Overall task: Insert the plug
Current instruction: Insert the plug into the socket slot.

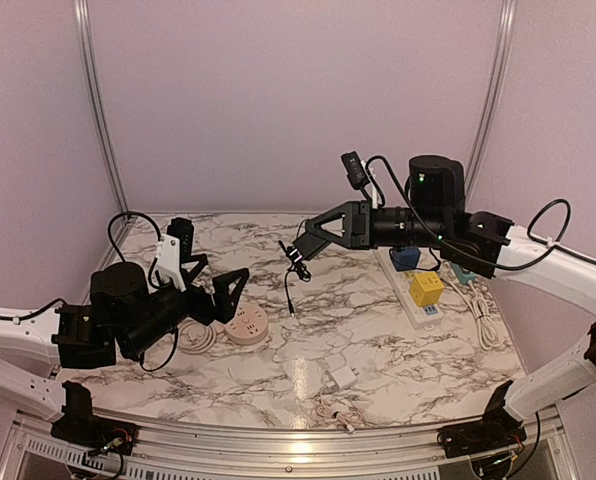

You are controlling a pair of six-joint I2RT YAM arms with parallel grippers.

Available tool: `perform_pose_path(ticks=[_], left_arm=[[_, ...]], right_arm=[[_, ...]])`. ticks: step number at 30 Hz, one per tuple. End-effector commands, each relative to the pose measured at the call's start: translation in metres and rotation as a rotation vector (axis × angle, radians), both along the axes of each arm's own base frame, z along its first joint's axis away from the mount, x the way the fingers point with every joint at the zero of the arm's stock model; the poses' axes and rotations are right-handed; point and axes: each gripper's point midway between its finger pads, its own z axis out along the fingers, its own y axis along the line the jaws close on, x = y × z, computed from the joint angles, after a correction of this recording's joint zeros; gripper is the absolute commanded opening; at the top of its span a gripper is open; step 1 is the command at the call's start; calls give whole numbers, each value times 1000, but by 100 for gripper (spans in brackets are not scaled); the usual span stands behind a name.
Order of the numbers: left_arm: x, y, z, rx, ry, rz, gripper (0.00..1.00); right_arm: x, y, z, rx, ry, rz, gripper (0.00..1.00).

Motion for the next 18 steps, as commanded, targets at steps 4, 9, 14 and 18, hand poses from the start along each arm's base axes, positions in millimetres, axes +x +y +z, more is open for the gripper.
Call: perform_pose_path(ticks=[4, 9, 14, 18], left_arm=[[1, 9, 6, -59, 5, 9, 99], [1, 9, 6, -60, 5, 6, 99], [2, 8, 6, -59, 5, 3, 99], [2, 8, 6, -60, 7, 3, 99]], right_arm=[[5, -1, 6, 9, -37, -7, 0], [6, -1, 8, 9, -42, -10, 0], [6, -2, 5, 3, -38, -12, 0], [5, -1, 6, 4, -41, -10, 0]])
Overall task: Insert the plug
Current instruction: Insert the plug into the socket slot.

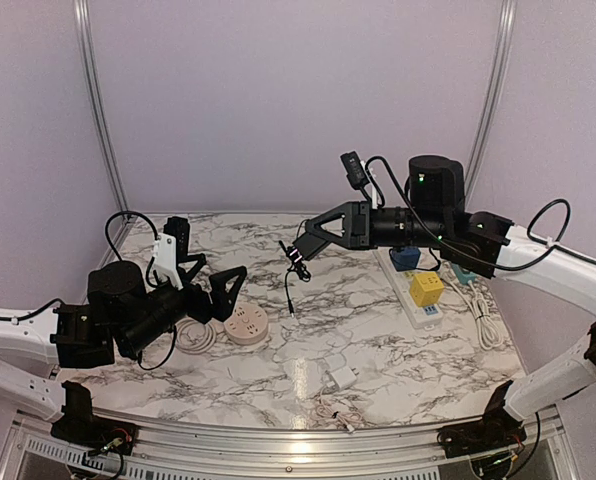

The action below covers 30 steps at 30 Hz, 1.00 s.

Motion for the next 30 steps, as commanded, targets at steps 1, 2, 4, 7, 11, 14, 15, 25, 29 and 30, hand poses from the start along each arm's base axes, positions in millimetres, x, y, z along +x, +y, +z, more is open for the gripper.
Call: perform_pose_path(ticks=[1, 2, 4, 7, 11, 14, 15, 25, 29, 30], left_arm=[[0, 3, 5, -30, -7, 2, 99], [0, 3, 4, -30, -6, 2, 99], [0, 4, 4, -29, -6, 2, 99], [0, 5, 5, -33, -6, 5, 99], [0, 5, 5, -32, -7, 6, 99], [1, 5, 5, -31, -7, 7, 99], [1, 5, 5, -29, -6, 6, 99], [1, 4, 4, -30, -5, 4, 99], [1, 5, 5, -31, -5, 5, 99], [1, 5, 5, -31, -5, 5, 99]], right_arm=[[5, -1, 7, 10, -27, -11, 0], [5, -1, 7, 11, -28, -11, 0], [6, 0, 7, 11, -28, -11, 0], [5, 1, 6, 10, -26, -6, 0], [5, 1, 6, 10, -27, -6, 0], [5, 1, 6, 9, -27, -5, 0], [5, 1, 5, 8, -27, -4, 0], [4, 1, 4, 4, -28, -1, 0], [5, 1, 4, 4, -28, 0, 0], [5, 1, 4, 5, -28, 0, 0]])
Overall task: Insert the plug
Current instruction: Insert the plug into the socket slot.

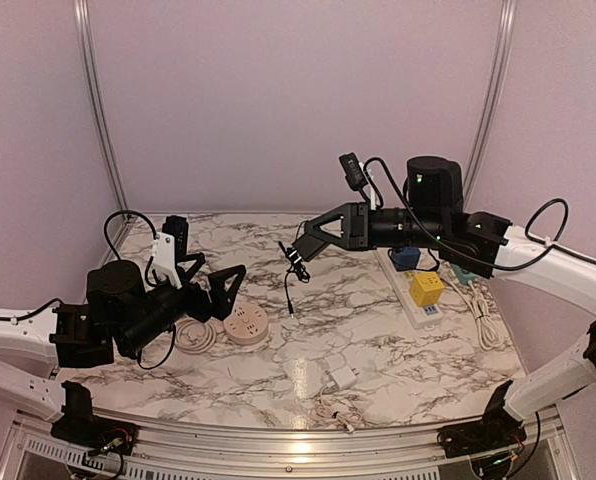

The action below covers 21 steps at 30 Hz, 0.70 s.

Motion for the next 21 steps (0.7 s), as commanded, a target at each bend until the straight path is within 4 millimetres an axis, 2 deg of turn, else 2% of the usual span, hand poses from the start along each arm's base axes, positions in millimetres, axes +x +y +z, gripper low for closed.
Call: perform_pose_path(ticks=[1, 8, 12, 15, 21], left_arm=[[0, 3, 4, -24, -5, 0, 99], [1, 8, -1, -18, 10, 18, 99], [4, 15, -1, -82, 61, 21, 99], [4, 23, -2, -112, 98, 45, 99], [-1, 33, -28, -212, 186, 54, 99]], right_arm=[[4, 0, 7, 12, -31, -1, 0], [9, 3, -1, -15, -32, -5, 0], [16, 6, -3, -45, -56, -13, 0], [26, 4, -9, -77, -82, -57, 0], [62, 11, -23, -206, -166, -126, 0]])
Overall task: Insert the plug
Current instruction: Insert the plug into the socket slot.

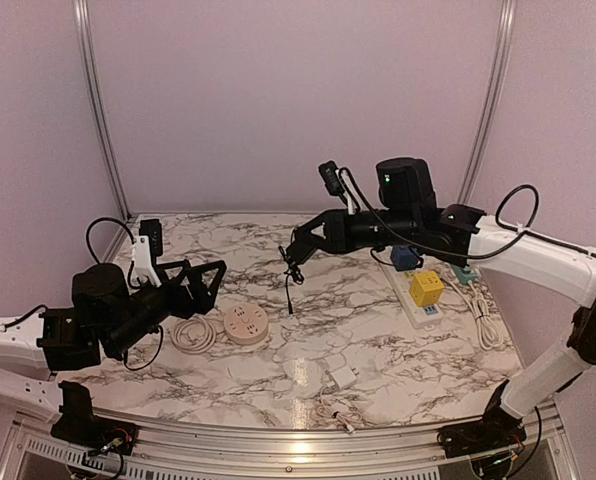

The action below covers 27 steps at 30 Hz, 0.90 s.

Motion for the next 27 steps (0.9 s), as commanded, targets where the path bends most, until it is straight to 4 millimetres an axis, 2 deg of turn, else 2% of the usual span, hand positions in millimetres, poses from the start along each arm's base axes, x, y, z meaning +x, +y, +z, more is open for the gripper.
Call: perform_pose_path(ticks=[1, 6, 9, 11, 15, 18, 21, 26, 27], left_arm=[[-3, 6, -30, -64, 89, 2, 99], [-4, 6, -41, -53, 123, 1, 99], [-5, 11, -42, -67, 146, 17, 99], [-5, 16, -44, -81, 169, 39, 99], [-8, 20, -45, -105, 197, 36, 99], [-10, 22, -42, -107, 207, 31, 99], [-12, 27, -28, -106, 197, 32, 99], [-13, 37, -5, -80, 177, 52, 99], [-14, 39, -8, -44, 187, 56, 99]], right_arm=[[37, 2, 14, -67, -138, -80, 0], [69, 12, 6, -82, -189, -125, 0], [84, 19, -9, -112, -188, -137, 0], [86, 26, -26, -126, -163, -121, 0], [77, 38, -68, -130, -57, -48, 0], [74, 42, -85, -130, -15, -20, 0], [73, 46, -78, -116, -29, -4, 0], [79, 45, -51, -113, -96, -13, 0], [80, 45, -45, -109, -114, -18, 0]])
